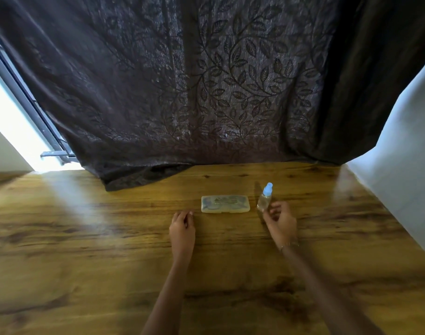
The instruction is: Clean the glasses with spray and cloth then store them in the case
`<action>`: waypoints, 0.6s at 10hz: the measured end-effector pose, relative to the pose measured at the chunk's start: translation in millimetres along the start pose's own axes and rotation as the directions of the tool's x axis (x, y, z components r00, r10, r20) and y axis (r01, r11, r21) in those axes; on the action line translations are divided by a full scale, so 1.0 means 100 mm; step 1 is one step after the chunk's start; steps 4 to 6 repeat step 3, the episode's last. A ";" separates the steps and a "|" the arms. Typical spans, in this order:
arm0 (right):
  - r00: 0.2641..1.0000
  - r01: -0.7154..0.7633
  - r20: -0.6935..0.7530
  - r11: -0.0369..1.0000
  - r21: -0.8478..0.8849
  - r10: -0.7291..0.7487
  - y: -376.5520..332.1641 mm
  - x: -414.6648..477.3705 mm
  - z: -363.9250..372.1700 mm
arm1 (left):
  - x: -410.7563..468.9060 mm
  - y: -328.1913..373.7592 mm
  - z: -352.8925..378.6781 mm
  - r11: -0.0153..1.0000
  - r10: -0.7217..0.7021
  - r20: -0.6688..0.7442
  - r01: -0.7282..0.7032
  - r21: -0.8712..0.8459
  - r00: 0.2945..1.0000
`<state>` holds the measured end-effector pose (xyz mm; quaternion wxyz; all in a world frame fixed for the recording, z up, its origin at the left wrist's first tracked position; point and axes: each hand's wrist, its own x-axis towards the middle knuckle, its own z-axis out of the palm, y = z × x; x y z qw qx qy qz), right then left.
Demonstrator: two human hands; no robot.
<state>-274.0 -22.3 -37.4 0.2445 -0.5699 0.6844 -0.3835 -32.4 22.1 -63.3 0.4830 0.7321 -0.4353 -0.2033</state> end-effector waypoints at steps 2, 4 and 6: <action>0.916 0.390 0.177 0.901 -0.190 -0.359 -0.02 -0.44 0.13 | 0.00 0.03 0.00 0.997 -0.080 0.037 0.080 0.024 0.996; 0.857 0.508 0.215 0.837 -0.202 -0.468 -0.12 -0.47 0.27 | -0.04 0.06 0.02 0.996 -0.080 0.007 0.079 0.042 0.997; 0.857 0.508 0.215 0.837 -0.202 -0.468 -0.12 -0.47 0.27 | -0.04 0.06 0.02 0.996 -0.080 0.007 0.079 0.042 0.997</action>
